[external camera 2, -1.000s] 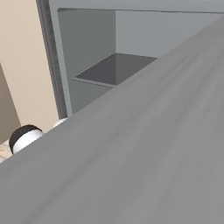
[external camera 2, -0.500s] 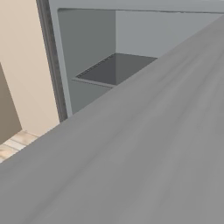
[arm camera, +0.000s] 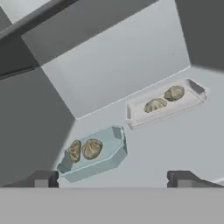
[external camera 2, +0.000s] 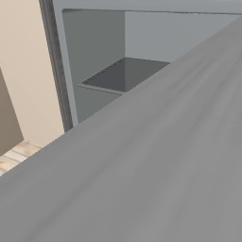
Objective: Place two dumplings into each of the tupperware containers and then place the containers in the fridge.
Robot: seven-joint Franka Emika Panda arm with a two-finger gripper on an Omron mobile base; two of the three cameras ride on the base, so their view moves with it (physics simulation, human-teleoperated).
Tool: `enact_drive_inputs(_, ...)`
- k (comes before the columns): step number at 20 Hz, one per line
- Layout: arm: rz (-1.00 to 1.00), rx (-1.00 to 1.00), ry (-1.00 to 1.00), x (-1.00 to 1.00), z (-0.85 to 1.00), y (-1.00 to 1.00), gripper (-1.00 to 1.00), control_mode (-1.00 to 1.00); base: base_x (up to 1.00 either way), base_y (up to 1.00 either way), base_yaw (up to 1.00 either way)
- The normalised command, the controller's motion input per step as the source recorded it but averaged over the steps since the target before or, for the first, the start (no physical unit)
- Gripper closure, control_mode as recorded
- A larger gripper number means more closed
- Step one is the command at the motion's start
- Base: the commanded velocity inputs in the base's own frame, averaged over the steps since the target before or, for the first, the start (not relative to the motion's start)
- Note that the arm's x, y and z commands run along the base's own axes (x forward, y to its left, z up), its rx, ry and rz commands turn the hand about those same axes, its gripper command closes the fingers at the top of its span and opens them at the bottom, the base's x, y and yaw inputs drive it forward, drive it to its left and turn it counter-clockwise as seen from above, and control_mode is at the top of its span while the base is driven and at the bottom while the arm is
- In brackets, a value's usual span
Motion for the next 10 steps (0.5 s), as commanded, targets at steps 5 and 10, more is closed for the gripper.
enact_drive_inputs(5, 0.06, -0.45, 0.1, -1.0, 0.83, 0.51, -1.0, -1.0, 0.0, 0.0, 0.0)
enact_drive_inputs(10, 0.0, -0.62, 0.18, -0.81, 0.61, 0.96, -1.0, -1.0, 0.0, 0.0, 0.0)
